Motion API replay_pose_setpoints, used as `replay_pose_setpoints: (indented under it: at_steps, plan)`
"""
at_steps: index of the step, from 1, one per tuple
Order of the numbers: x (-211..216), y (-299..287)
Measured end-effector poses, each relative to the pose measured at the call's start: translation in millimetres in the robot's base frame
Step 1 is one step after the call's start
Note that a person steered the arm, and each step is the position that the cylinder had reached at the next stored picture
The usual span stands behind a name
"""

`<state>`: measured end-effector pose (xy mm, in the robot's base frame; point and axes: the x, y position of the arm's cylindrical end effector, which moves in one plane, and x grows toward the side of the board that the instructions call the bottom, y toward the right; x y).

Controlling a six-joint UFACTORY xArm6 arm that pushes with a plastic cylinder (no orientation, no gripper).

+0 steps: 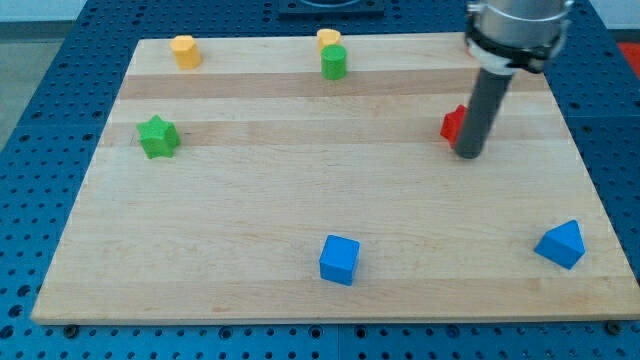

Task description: Move the red star diagonal to the red circle

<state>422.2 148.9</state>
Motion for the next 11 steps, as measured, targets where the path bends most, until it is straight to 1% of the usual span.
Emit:
replay_pose_setpoints:
  at_steps: [1, 2, 3, 5, 9, 10, 11]
  plan:
    - [-4.6, 3.4]
    - [-4.5, 52.4]
    - [-10.6, 73.6]
    - [-16.6, 4.4]
    - [-98.5, 1.1]
    - [-111.5, -12.7]
    - [-119.1, -42.0]
